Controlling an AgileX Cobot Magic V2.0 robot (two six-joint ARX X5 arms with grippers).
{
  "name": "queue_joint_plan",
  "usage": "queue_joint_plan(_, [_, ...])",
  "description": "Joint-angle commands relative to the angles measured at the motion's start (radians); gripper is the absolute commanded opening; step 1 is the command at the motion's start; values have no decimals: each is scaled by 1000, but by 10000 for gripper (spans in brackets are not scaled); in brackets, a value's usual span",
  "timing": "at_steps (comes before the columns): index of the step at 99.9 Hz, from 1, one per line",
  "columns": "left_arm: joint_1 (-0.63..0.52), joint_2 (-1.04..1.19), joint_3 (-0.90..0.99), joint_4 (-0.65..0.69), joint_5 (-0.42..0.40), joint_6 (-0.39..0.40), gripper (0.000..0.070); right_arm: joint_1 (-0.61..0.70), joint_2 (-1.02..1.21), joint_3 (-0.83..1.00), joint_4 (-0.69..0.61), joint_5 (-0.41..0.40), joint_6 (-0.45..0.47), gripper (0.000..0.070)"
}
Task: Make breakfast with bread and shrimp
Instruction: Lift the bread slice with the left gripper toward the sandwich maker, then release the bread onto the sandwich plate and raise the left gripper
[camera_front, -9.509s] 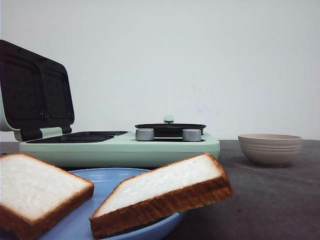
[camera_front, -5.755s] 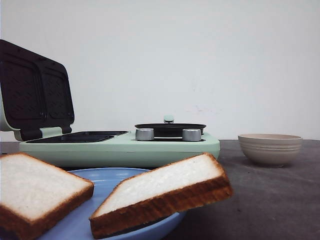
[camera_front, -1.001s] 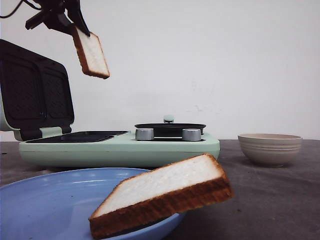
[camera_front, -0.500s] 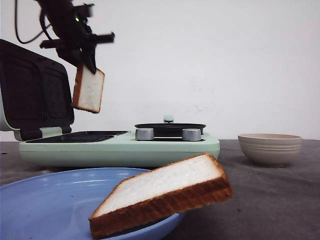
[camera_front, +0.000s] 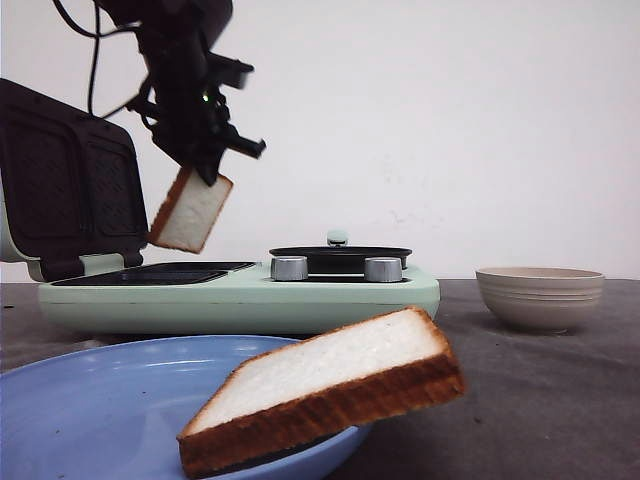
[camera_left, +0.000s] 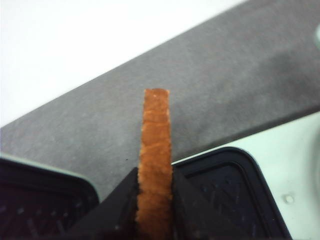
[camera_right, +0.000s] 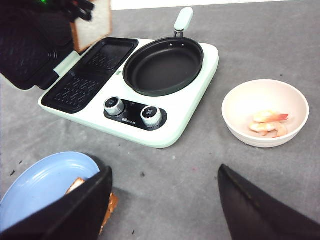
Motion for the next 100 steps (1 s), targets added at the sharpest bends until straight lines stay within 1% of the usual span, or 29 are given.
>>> queue_joint_plan(1, [-10, 34, 32, 21, -29, 31, 3, 0, 3, 13, 2, 13, -17, 407])
queue_joint_plan(22, [-16, 77, 32, 17, -101, 96, 3, 0, 3, 12, -5, 15, -29, 407])
queue_joint_plan(26, [-16, 82, 32, 17, -104, 105, 3, 0, 3, 12, -5, 15, -29, 408])
queue_joint_plan(51, [-20, 111, 32, 15, -108, 105, 3, 0, 4, 12, -5, 19, -33, 407])
queue_joint_plan(69, [-28, 126, 32, 16, -80, 100, 3, 0, 4, 12, -5, 20, -34, 407])
queue_joint_plan(88, [-33, 142, 32, 14, -78, 100, 3, 0, 4, 12, -4, 23, -35, 407])
queue_joint_plan(100, [-33, 152, 32, 0, -77, 68, 3, 0, 4, 12, -4, 37, -37, 407])
